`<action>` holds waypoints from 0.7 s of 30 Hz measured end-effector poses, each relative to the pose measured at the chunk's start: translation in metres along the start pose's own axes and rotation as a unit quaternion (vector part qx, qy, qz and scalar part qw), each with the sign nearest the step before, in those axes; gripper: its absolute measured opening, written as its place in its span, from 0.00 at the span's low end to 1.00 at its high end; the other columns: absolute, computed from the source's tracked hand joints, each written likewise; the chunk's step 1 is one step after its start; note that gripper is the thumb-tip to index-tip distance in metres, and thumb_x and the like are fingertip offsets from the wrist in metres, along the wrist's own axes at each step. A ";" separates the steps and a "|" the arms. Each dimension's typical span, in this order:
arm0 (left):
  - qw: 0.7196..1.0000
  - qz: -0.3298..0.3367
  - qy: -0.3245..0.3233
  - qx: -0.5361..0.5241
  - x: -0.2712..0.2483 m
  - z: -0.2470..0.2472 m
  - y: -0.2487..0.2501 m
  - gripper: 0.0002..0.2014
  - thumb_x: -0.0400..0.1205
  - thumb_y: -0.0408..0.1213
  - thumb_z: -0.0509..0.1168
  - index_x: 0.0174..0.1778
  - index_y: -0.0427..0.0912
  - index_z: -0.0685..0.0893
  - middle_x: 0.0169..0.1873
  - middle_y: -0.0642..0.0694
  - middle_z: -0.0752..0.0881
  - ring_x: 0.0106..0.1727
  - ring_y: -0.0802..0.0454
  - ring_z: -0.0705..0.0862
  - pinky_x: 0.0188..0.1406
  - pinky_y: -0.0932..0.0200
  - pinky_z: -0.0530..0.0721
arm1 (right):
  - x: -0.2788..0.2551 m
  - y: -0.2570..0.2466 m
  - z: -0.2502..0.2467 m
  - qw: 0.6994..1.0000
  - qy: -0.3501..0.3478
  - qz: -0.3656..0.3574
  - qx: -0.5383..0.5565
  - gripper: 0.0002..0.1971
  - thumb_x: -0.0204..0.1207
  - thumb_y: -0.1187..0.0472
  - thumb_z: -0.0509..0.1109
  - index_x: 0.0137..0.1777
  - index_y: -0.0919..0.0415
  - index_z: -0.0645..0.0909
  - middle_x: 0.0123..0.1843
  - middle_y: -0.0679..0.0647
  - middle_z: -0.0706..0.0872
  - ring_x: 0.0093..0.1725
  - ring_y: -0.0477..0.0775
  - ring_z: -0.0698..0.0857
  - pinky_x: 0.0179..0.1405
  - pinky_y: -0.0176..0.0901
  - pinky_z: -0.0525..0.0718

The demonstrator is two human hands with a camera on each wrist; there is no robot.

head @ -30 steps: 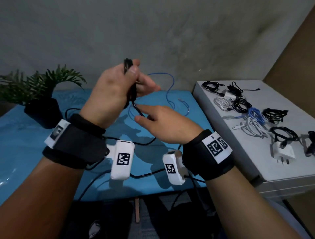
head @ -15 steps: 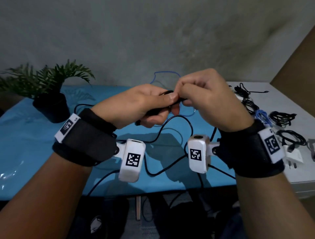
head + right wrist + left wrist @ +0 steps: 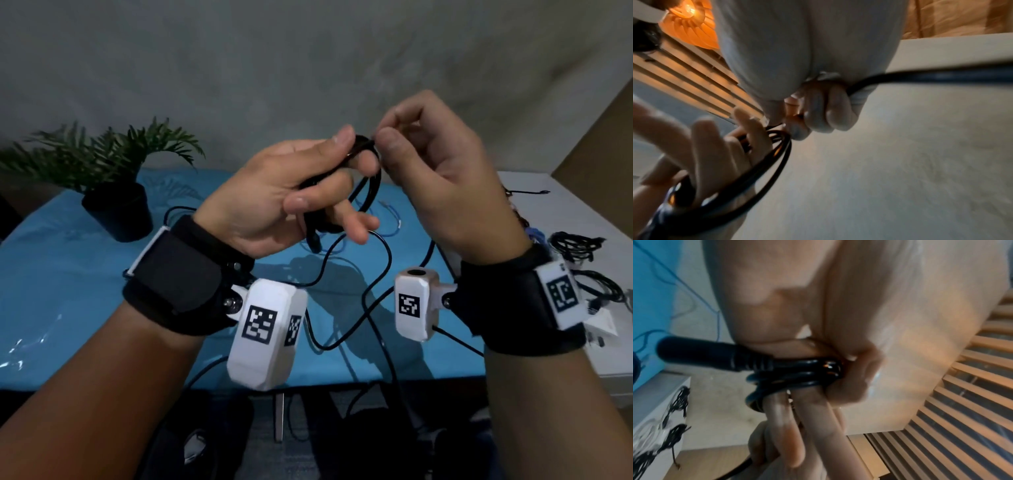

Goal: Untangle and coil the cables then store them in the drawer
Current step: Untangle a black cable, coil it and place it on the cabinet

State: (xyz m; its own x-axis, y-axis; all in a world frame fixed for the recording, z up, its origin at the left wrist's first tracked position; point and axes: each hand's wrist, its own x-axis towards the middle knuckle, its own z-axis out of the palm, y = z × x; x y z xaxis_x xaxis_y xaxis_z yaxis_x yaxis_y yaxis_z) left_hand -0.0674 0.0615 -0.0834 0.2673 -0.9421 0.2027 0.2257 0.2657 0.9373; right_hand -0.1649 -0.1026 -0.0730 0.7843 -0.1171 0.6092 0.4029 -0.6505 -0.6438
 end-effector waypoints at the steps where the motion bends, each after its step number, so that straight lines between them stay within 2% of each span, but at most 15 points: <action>1: 1.000 0.003 -0.004 -0.017 0.000 0.002 0.000 0.25 0.93 0.45 0.46 0.51 0.36 0.86 0.11 0.57 0.69 0.27 0.48 0.90 0.51 0.50 0.90 | 0.000 0.000 0.001 1.000 0.003 -0.004 -0.007 0.07 0.90 0.57 0.62 0.54 0.60 0.76 0.39 0.55 0.80 0.38 0.60 0.78 0.37 0.60 0.75; 2: 1.000 0.003 -0.010 -0.029 0.000 0.003 0.000 0.26 0.92 0.46 0.45 0.53 0.36 0.87 0.11 0.57 0.69 0.26 0.48 0.90 0.51 0.50 0.90 | 0.000 -0.002 0.002 1.000 0.002 -0.007 -0.014 0.09 0.90 0.56 0.61 0.55 0.62 0.77 0.40 0.56 0.81 0.39 0.61 0.79 0.39 0.63 0.76; 3: 0.999 -0.002 -0.019 -0.035 0.000 0.005 0.001 0.27 0.91 0.48 0.45 0.53 0.36 0.87 0.10 0.57 0.69 0.23 0.50 0.88 0.49 0.51 0.90 | -0.001 -0.003 0.003 1.000 -0.003 -0.005 -0.016 0.11 0.91 0.55 0.60 0.56 0.63 0.76 0.40 0.54 0.81 0.38 0.57 0.79 0.38 0.60 0.76; 5: 0.998 -0.018 -0.042 -0.049 0.000 0.009 0.004 0.26 0.91 0.50 0.43 0.51 0.38 0.83 0.09 0.56 0.67 0.15 0.56 0.79 0.41 0.56 0.88 | -0.002 -0.005 0.003 1.000 -0.010 0.000 -0.010 0.12 0.91 0.54 0.59 0.57 0.64 0.75 0.37 0.46 0.80 0.33 0.45 0.74 0.35 0.47 0.71; 7: 0.994 -0.029 -0.068 -0.084 0.001 0.012 0.008 0.24 0.91 0.50 0.43 0.49 0.39 0.79 0.10 0.55 0.62 0.11 0.57 0.69 0.34 0.60 0.85 | -0.002 -0.007 0.003 1.000 -0.002 -0.005 0.004 0.11 0.91 0.54 0.59 0.55 0.62 0.74 0.35 0.51 0.76 0.31 0.43 0.70 0.33 0.43 0.68; 9: 0.985 -0.024 -0.100 -0.142 0.000 0.013 0.010 0.18 0.91 0.47 0.47 0.49 0.38 0.77 0.15 0.54 0.60 0.13 0.54 0.63 0.33 0.60 0.83 | -0.001 -0.009 0.005 0.999 0.022 -0.009 0.039 0.09 0.91 0.56 0.60 0.52 0.61 0.73 0.34 0.56 0.71 0.30 0.45 0.67 0.31 0.40 0.66; 11: 0.975 -0.005 -0.119 -0.190 -0.001 0.015 0.011 0.14 0.90 0.42 0.49 0.50 0.37 0.75 0.18 0.54 0.61 0.16 0.53 0.63 0.36 0.58 0.83 | 0.000 -0.008 0.010 0.996 0.052 -0.015 0.064 0.09 0.91 0.57 0.60 0.50 0.61 0.73 0.33 0.62 0.70 0.29 0.47 0.67 0.30 0.39 0.66; 13: 0.966 0.024 -0.111 -0.232 -0.001 0.016 0.011 0.14 0.91 0.41 0.49 0.52 0.34 0.74 0.18 0.51 0.63 0.17 0.51 0.72 0.42 0.54 0.87 | 0.001 -0.002 0.014 0.996 0.067 -0.010 0.061 0.11 0.91 0.58 0.58 0.49 0.63 0.74 0.32 0.63 0.71 0.29 0.46 0.68 0.30 0.38 0.68; 15: 0.964 0.071 -0.065 -0.249 0.001 0.016 0.013 0.20 0.92 0.40 0.47 0.62 0.26 0.75 0.23 0.44 0.72 0.29 0.44 0.86 0.53 0.48 0.88 | 0.001 0.007 0.017 0.996 0.057 0.017 0.065 0.12 0.92 0.58 0.57 0.52 0.64 0.78 0.29 0.50 0.70 0.27 0.42 0.68 0.28 0.33 0.68; 16: 0.963 0.105 -0.035 -0.247 0.001 0.014 0.013 0.23 0.93 0.40 0.45 0.68 0.22 0.72 0.31 0.39 0.78 0.38 0.40 0.90 0.61 0.46 0.86 | 0.001 0.010 0.017 0.996 0.043 0.035 0.073 0.11 0.92 0.57 0.57 0.56 0.58 0.80 0.29 0.44 0.69 0.26 0.40 0.67 0.26 0.32 0.67; 17: 0.959 0.133 -0.012 -0.252 0.002 0.010 0.014 0.24 0.94 0.40 0.42 0.73 0.21 0.64 0.40 0.37 0.82 0.48 0.38 0.91 0.69 0.46 0.81 | 0.001 0.014 0.018 0.996 0.026 0.052 0.070 0.11 0.92 0.56 0.57 0.61 0.52 0.81 0.28 0.41 0.68 0.25 0.40 0.67 0.24 0.33 0.67; 18: 0.954 0.158 0.008 -0.255 0.001 0.007 0.017 0.21 0.94 0.41 0.40 0.77 0.28 0.52 0.43 0.35 0.86 0.56 0.36 0.90 0.75 0.47 0.75 | 0.000 0.017 0.019 0.996 0.007 0.075 0.049 0.12 0.92 0.56 0.57 0.67 0.46 0.80 0.28 0.41 0.69 0.24 0.41 0.68 0.23 0.36 0.68; 19: 0.950 0.178 0.030 -0.256 0.001 0.005 0.020 0.19 0.94 0.39 0.42 0.77 0.38 0.43 0.42 0.34 0.89 0.62 0.36 0.88 0.79 0.47 0.71 | -0.001 0.019 0.021 0.995 -0.014 0.095 0.014 0.15 0.92 0.56 0.57 0.73 0.42 0.77 0.29 0.43 0.71 0.24 0.41 0.70 0.22 0.41 0.71; 20: 0.946 0.201 0.063 -0.246 0.001 0.005 0.019 0.21 0.93 0.37 0.45 0.76 0.42 0.41 0.38 0.36 0.90 0.63 0.36 0.87 0.79 0.47 0.71 | -0.002 0.020 0.025 0.993 -0.043 0.109 -0.023 0.18 0.92 0.55 0.57 0.78 0.38 0.72 0.29 0.44 0.74 0.24 0.41 0.72 0.23 0.46 0.75; 21: 0.943 0.217 0.080 -0.238 0.003 0.003 0.017 0.20 0.93 0.35 0.47 0.75 0.40 0.44 0.37 0.38 0.91 0.63 0.38 0.88 0.77 0.47 0.74 | -0.004 0.021 0.029 0.989 -0.075 0.113 -0.049 0.21 0.92 0.54 0.56 0.83 0.37 0.67 0.30 0.43 0.78 0.25 0.41 0.75 0.25 0.48 0.79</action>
State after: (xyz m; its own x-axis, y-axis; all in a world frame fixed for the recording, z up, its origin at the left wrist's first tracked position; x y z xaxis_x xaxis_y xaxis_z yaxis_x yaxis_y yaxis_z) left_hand -0.0652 0.0623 -0.0661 0.5602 -0.6911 0.4567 0.4480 0.7165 0.5347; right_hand -0.1458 -0.0937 -0.1026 0.9133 -0.1610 0.3741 0.1661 -0.6913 -0.7032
